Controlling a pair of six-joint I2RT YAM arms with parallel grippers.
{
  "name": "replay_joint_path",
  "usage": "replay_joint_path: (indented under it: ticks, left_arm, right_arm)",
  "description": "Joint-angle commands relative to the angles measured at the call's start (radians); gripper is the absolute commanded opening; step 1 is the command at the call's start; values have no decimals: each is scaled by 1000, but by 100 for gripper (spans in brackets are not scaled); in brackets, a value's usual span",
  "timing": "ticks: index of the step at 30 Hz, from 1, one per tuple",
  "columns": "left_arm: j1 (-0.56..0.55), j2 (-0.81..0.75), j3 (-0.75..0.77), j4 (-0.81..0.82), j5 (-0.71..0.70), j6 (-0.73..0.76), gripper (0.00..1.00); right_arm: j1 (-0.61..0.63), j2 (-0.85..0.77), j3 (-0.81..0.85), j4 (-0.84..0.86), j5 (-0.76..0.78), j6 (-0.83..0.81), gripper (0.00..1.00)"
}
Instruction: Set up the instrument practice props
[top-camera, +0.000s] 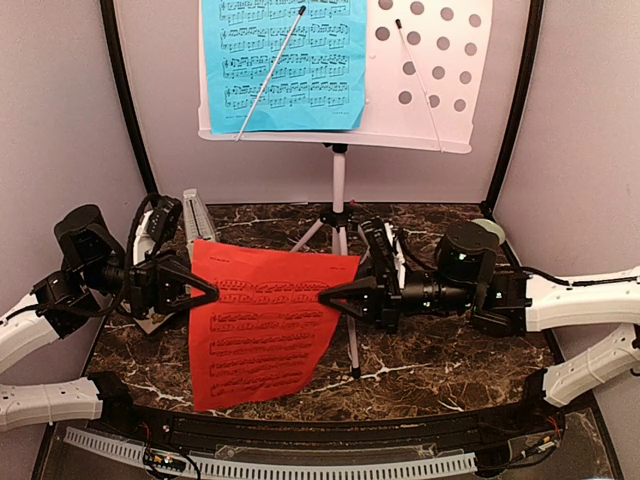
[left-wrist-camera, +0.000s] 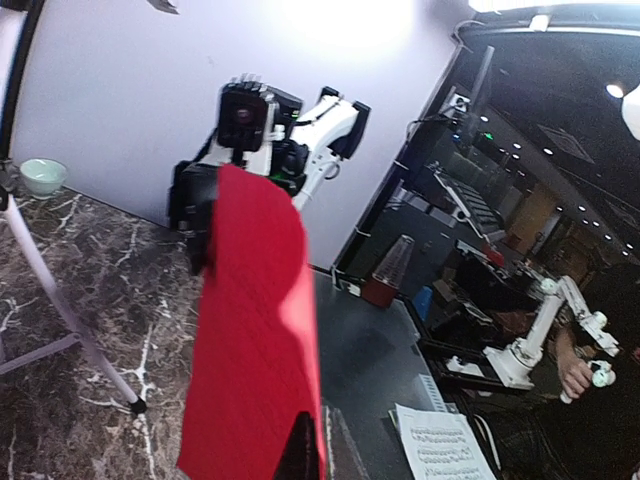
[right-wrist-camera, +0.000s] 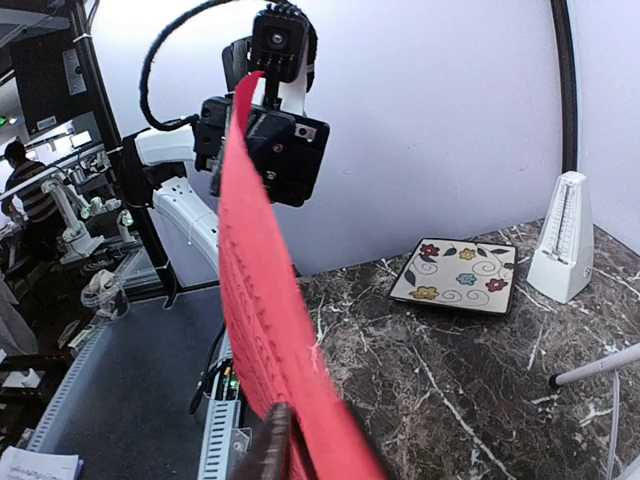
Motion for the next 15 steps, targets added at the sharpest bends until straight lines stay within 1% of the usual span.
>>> replay_joint_path:
  ticks: [1,4,6,8,12,15]
  left_arm:
    - [-10,-28,9,-27,-189,65,0]
    - [-13,-47,-9,-36,-282,82,10]
    - [-15,-53,-13,-43,-315,98,20]
    - [-18,-54,-18,-40,-367,112,27]
    - [-30,-40,-53,31,-386,114,41]
    - [-58,-33,-83,62,-423,141,48]
  right_arm:
    - [-3,-101,16,-35,40,-15,0]
    - [-3,-146,46,-151,129,-51,0]
    - [-3,-163,68,-229,175,-76,0]
    - [-5,-173,90,-279,186,-90,0]
    - [-3,-170,126,-330,168,-95,0]
    - [-3,-158,162,-365,145,-100,0]
